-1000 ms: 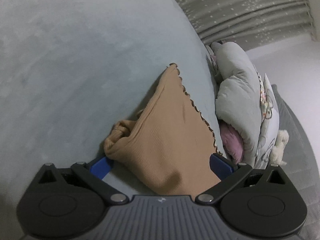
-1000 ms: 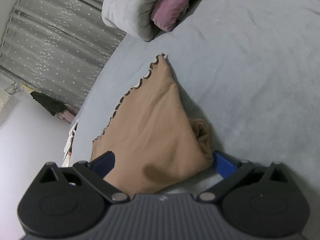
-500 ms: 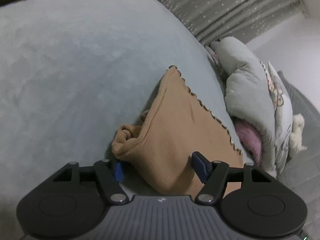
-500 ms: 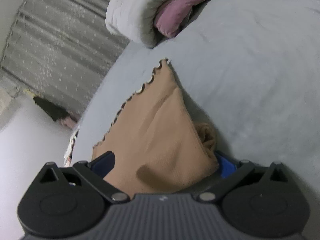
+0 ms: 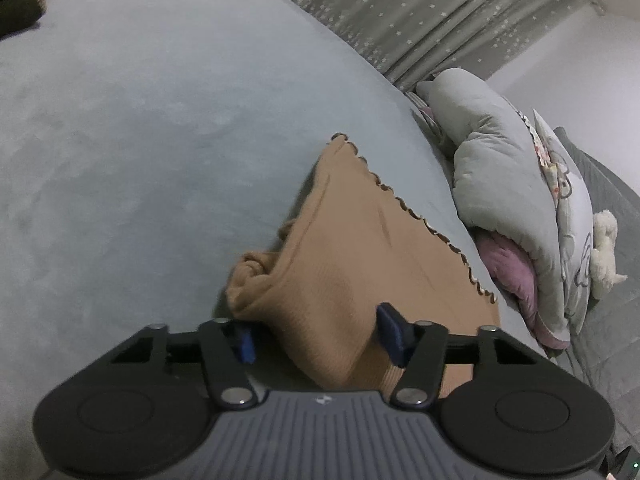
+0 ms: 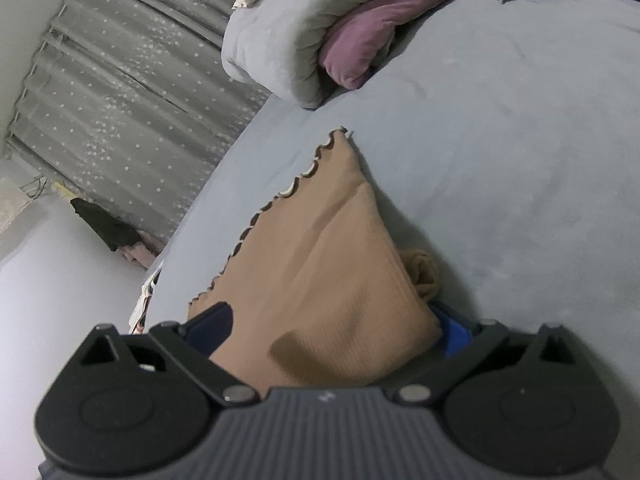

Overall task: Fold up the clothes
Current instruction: 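Close both grippers on the tan sweater edge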

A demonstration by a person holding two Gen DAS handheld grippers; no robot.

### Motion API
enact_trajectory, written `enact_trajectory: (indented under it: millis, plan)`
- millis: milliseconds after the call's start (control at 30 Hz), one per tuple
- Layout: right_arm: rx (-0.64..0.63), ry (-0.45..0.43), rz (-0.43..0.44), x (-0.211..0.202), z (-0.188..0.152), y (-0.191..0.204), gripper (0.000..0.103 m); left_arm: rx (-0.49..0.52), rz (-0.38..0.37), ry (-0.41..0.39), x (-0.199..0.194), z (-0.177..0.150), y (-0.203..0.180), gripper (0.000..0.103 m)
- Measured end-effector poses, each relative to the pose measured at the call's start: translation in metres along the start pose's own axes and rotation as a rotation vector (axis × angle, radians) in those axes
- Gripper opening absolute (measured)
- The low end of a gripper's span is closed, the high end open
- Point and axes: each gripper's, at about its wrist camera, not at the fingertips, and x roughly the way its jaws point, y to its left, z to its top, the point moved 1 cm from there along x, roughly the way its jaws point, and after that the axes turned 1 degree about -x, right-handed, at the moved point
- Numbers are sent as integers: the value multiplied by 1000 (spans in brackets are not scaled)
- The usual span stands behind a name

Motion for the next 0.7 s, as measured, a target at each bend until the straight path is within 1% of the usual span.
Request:
enact_trajectory:
  millis: [67,133,200,233,267,300,333,367,400,467,500,533,600,633,667,700]
  plan:
    - [22,3,3,0,-1,-2,74,1,-1,-4,0,-1,0,44]
    - [30,-2,2,0,-1,-6,69,-7,-8,-8,1,-1,1,44]
    - [34,-13,16,2,-2,-8,70,-27,-23,-12,2,-2,3,45]
    - [36,-18,24,3,-3,-9,73,-41,-35,-15,2,-2,5,46]
    - [34,-21,31,3,-3,-9,79,-59,-48,-21,2,-2,7,49]
    - [29,-23,40,5,-4,-9,81,-70,-57,-24,2,-1,8,55]
    - [24,-24,42,6,-4,-9,83,-80,-65,-27,3,-1,8,58]
    - [19,-24,40,6,-4,-9,84,-80,-68,-28,3,-1,8,62]
    - [16,-24,37,6,-4,-9,84,-72,-67,-30,4,-2,6,63]
    - [14,-24,25,6,-4,-10,83,-55,-57,-36,4,-2,2,62]
    - [13,-23,20,6,-4,-10,81,-35,-40,-45,4,-4,0,57]
    - [11,-23,14,6,-4,-11,77,-32,-34,-46,3,-4,0,51]
    - [9,-23,3,6,-4,-12,62,-26,-24,-46,3,-5,1,46]
    - [8,-23,-3,6,-3,-12,51,-42,-33,-40,2,-3,3,45]
    - [7,-22,-8,5,-3,-13,46,-47,-35,-35,2,-2,3,43]
    - [11,-19,-11,6,-2,-14,44,-51,-36,-31,2,0,4,42]
